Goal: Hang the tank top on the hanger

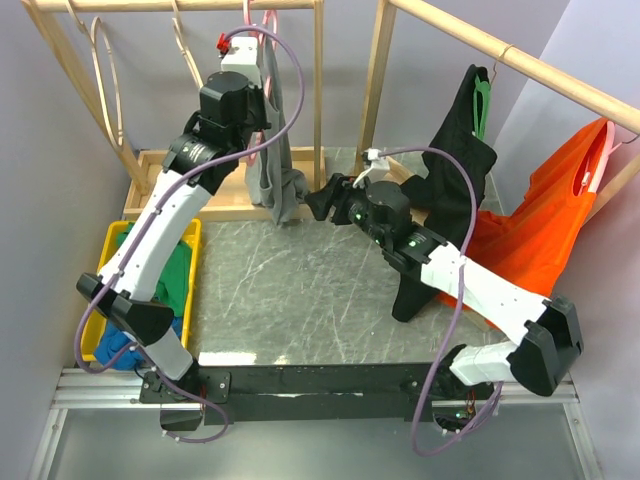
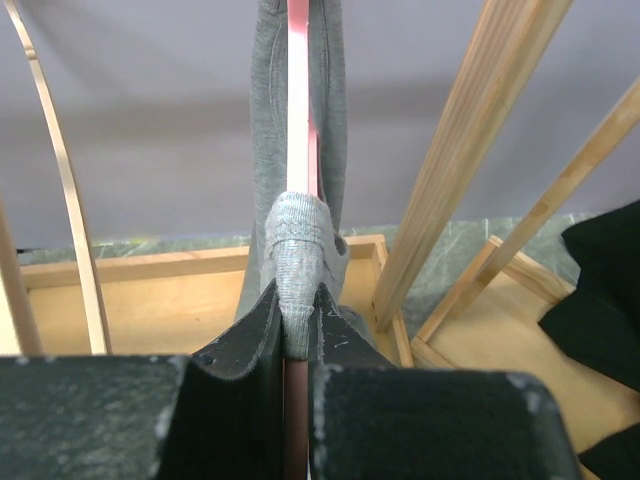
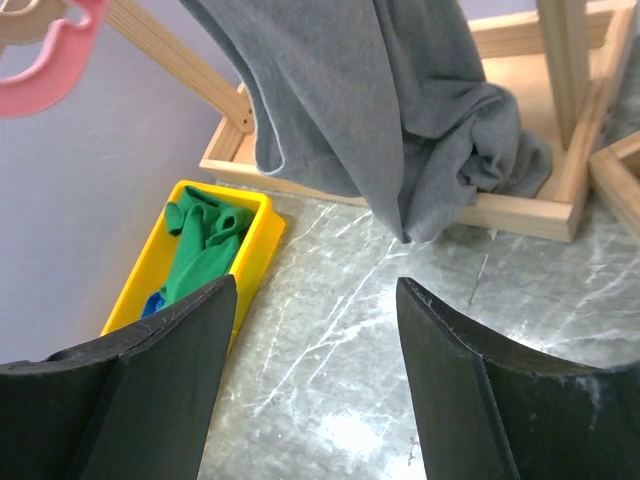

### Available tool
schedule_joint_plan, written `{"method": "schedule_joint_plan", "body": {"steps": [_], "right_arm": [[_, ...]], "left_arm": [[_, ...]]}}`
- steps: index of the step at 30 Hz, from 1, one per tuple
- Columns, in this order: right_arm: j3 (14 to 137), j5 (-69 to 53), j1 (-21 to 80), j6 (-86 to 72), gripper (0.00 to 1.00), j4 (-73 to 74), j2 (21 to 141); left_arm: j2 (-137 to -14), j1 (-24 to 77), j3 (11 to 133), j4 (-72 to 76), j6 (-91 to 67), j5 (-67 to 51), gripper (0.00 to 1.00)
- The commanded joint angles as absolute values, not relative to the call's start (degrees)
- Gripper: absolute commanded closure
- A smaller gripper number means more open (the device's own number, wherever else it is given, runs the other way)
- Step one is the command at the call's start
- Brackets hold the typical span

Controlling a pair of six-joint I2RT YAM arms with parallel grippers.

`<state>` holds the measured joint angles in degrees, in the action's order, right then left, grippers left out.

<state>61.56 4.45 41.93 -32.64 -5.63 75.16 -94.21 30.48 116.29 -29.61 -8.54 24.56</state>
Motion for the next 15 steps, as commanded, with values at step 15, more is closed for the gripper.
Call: {"method": "schedule_joint_plan", "body": {"steps": [15], "right_arm": [[60.0, 11.2, 44.4, -28.0, 0.26, -2.9, 65.2]], "left_arm": [[-102.6, 29.4, 128.1, -23.6, -6.9, 24.8, 0.94]]}}
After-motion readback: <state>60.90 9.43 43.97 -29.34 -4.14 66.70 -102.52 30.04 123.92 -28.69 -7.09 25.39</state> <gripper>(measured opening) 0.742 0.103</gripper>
